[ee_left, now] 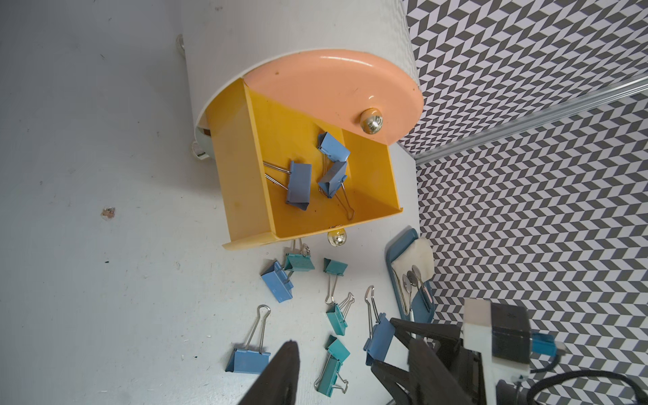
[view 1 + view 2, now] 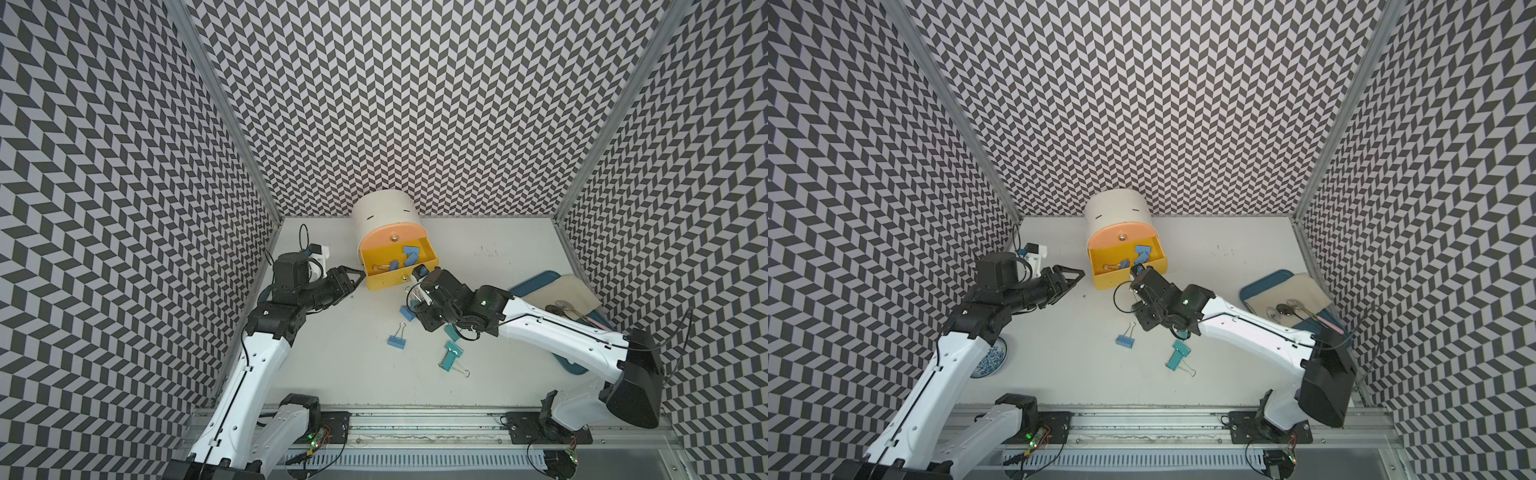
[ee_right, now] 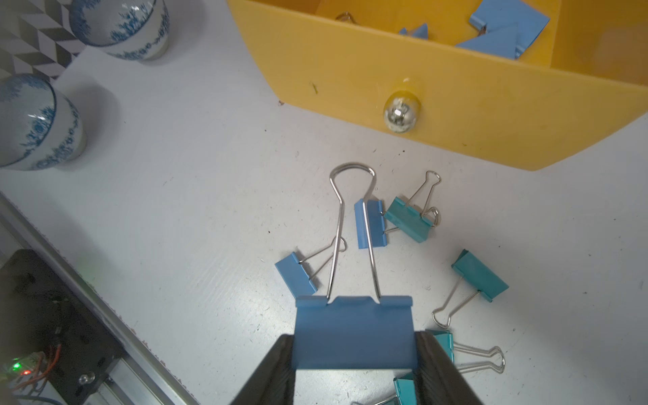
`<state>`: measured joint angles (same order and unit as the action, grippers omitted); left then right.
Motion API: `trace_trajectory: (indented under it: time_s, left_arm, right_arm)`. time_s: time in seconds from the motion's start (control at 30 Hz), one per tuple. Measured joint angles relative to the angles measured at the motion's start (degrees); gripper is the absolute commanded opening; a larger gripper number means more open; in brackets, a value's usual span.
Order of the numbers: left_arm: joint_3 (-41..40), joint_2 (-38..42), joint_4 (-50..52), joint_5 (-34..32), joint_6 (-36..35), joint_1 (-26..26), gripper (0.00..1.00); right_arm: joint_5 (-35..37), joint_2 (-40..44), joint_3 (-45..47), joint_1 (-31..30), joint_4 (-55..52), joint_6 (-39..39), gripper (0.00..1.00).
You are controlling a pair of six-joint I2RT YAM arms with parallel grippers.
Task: Put the binder clips in the drawer according to color
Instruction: Pick up the binder clip at the center of the board, then place the binder clip in the drawer.
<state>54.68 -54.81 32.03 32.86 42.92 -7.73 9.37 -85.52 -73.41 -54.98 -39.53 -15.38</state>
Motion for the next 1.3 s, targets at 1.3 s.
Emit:
trace_trajectory:
  time_s: [1.3]
  left_arm:
    - [3.04,-3.76,-2.93,5.51,-1.62,3.19,0.54]
  right_arm:
    - [-1.90,-28.59,-37.79,5.07,1.36,7.45,0.68]
